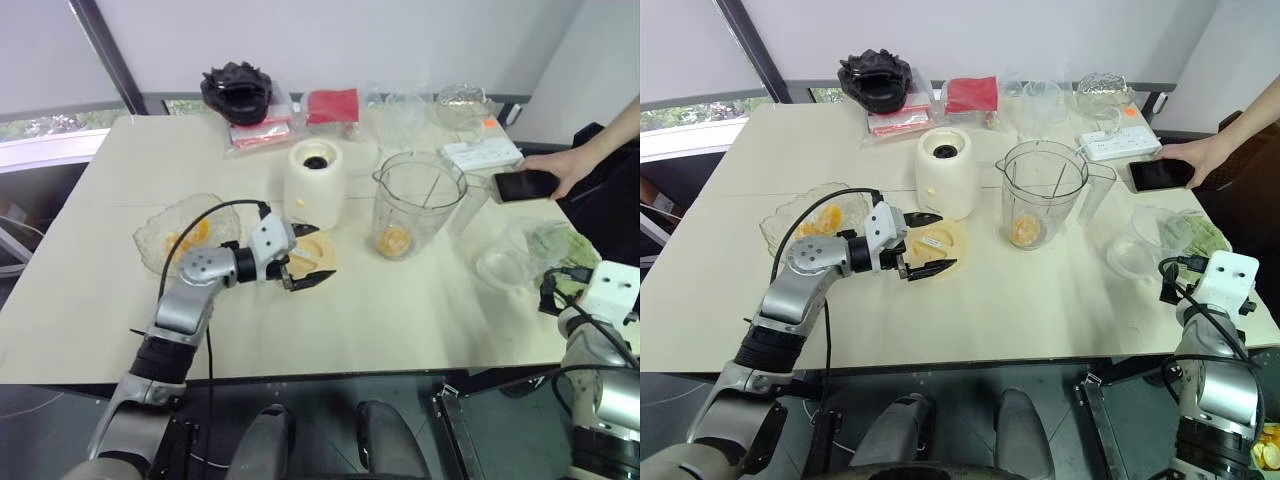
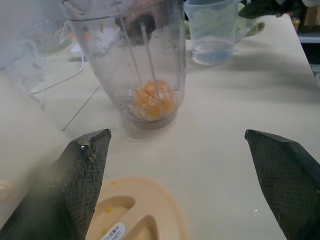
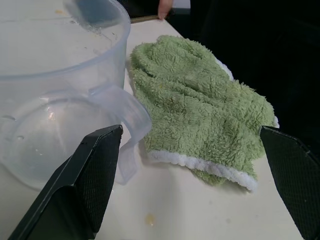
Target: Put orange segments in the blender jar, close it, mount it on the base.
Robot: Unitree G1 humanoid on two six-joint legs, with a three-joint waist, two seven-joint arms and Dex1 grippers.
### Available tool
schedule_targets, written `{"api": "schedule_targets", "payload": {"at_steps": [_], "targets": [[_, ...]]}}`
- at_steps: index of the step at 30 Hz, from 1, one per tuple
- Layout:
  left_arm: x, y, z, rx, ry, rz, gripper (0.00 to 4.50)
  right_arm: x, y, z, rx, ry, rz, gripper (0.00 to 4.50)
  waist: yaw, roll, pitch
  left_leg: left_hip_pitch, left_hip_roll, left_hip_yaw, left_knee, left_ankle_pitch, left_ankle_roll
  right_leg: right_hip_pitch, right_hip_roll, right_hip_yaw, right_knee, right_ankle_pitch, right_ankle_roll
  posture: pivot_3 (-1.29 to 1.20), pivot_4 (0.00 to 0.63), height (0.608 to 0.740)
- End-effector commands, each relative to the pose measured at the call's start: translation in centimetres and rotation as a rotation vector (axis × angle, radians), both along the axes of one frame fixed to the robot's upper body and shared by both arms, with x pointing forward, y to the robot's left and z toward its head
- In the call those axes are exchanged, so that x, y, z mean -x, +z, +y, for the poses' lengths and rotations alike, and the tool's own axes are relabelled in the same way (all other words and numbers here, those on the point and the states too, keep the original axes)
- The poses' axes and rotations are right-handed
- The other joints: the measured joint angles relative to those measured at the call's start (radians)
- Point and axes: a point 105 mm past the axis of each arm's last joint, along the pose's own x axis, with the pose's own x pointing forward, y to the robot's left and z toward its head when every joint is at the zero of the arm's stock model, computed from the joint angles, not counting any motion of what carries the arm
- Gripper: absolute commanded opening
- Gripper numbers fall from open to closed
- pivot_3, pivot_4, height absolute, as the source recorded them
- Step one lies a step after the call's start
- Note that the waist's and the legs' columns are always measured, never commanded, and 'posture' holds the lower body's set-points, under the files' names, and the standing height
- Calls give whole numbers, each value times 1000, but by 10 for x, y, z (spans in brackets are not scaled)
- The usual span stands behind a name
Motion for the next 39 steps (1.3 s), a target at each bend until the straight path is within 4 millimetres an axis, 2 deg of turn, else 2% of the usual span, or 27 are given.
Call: {"api": "schedule_targets", "payload": {"at_steps": [1,11,23,26,32,33,39], "targets": [[-1,11,0,-13,-11,-62,4471,1,12,-8,16,-28,-47,4500,0,0,0,0,0,0,0,0,0,0,0,0,0,0,0,0,150,740],[-7,14,3,-27,-7,-81,4471,-11,5,-11,-3,-32,-48,4500,-1,0,0,0,0,0,0,0,0,0,0,0,-1,0,0,0,150,740],[-6,16,5,-29,0,-89,4471,-23,7,-16,-3,-69,-88,4500,-5,1,0,0,0,0,-1,0,0,0,0,0,-2,0,0,0,150,740],[-3,18,6,-7,-3,-70,4500,-26,8,-16,-4,-67,-97,3685,-5,1,1,0,0,0,-1,0,0,0,0,0,-2,0,0,0,150,740],[0,20,8,-3,-10,-50,4500,-31,8,-11,-6,-46,-109,478,-2,1,1,-2,0,0,-2,0,0,0,0,0,-5,0,0,0,150,740],[0,19,8,-7,-8,-51,4500,-31,8,-10,-7,-43,-110,94,-3,1,1,-2,0,0,-2,0,0,0,0,0,-6,0,0,0,150,740],[0,20,10,-10,-3,-54,4500,-34,6,-5,-36,-28,-128,30,-1,1,1,-1,0,-1,-3,0,0,3,0,-2,-11,0,0,0,150,740]]}}
